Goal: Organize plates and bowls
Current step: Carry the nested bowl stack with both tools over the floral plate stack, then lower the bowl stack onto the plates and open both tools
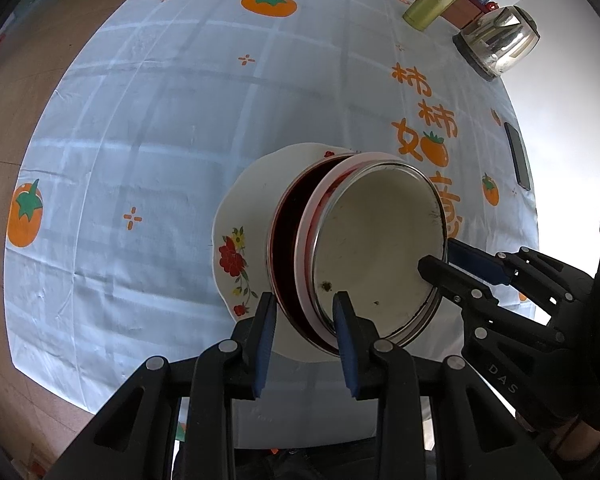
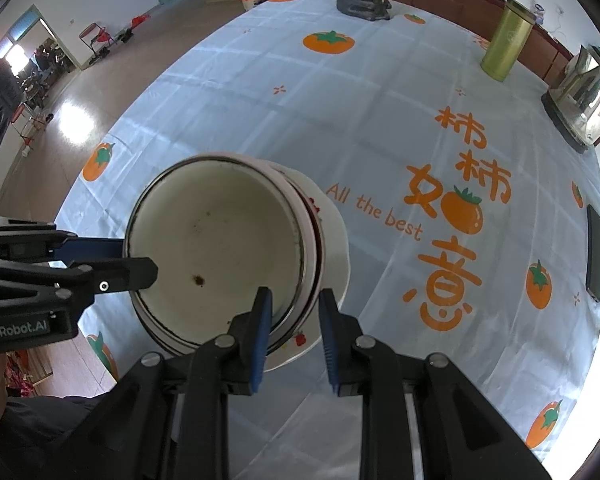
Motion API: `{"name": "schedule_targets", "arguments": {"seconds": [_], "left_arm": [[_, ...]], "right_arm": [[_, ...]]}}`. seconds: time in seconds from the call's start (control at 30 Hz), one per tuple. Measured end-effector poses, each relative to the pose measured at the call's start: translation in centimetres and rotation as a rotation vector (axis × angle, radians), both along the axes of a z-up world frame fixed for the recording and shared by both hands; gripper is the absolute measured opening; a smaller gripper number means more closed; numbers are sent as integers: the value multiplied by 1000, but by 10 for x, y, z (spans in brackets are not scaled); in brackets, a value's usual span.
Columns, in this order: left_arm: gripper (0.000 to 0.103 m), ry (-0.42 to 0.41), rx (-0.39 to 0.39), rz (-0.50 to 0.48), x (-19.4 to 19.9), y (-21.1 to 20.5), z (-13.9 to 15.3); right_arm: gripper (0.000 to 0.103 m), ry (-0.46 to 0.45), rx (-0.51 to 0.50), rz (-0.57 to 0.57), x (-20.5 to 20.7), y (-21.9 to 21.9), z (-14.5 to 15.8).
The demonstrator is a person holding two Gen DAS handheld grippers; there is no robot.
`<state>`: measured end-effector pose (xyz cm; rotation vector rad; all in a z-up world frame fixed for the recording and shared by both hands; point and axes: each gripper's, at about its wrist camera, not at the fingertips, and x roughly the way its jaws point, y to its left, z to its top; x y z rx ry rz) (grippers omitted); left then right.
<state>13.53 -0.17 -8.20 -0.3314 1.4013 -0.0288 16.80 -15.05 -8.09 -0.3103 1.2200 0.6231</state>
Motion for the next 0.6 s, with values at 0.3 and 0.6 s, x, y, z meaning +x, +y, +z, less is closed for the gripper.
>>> {"name": "schedule_targets", "arguments": {"seconds": [0.3,0.6], "left_arm": [[31,11,1,4,1,3,-4],[32,29,-2,13,4,8,-16]], "right_arm": [[24,4,-8,9,-1,2,-2],[24,31,-10,15,1,7,-11]]}}
